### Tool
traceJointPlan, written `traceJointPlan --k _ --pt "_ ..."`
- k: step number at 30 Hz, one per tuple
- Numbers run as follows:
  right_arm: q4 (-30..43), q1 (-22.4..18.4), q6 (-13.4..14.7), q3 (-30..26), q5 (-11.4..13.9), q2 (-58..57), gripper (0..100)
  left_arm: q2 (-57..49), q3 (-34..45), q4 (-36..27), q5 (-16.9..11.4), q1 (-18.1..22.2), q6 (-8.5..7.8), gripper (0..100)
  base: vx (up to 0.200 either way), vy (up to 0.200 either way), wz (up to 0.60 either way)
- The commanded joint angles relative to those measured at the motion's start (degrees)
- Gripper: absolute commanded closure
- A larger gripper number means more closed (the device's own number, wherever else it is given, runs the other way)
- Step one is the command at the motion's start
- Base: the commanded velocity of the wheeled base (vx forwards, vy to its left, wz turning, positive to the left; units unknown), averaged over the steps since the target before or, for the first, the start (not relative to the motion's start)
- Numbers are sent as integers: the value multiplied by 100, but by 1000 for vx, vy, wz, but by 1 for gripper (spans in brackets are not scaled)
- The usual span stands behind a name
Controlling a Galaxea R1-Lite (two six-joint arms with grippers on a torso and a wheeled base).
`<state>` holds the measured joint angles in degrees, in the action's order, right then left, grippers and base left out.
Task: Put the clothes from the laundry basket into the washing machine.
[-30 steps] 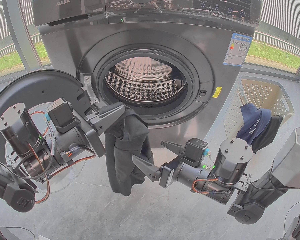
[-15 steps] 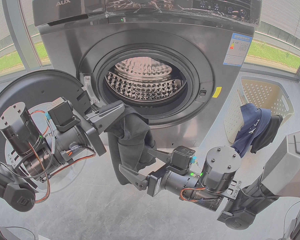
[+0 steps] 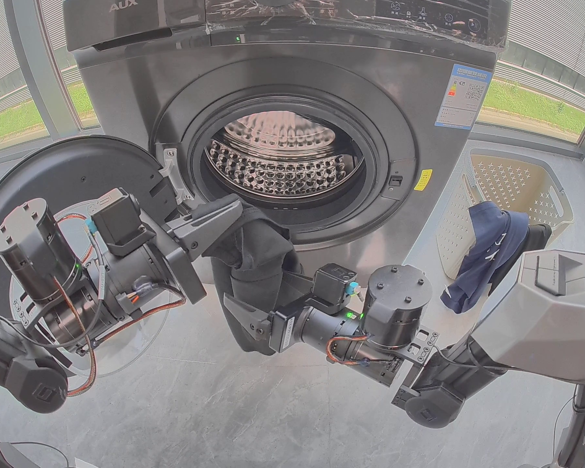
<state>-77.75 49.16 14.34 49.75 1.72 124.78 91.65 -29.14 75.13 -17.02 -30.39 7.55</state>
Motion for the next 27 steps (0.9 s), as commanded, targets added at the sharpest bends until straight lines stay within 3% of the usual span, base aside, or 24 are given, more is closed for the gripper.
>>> traceJointPlan --k 1,16,17,27 --pt "-12 76 8 123 4 72 0 20 -4 2 -3 -2 1 100 0 0 0" --pt "-100 401 8 351 -14 64 0 72 -22 2 49 16 1 100 0 0 0" --pt "-109 401 8 422 -22 81 100 72 -31 2 49 16 1 100 0 0 0" --pt "-126 287 17 457 -154 2 100 81 -22 2 49 51 19 100 0 0 0"
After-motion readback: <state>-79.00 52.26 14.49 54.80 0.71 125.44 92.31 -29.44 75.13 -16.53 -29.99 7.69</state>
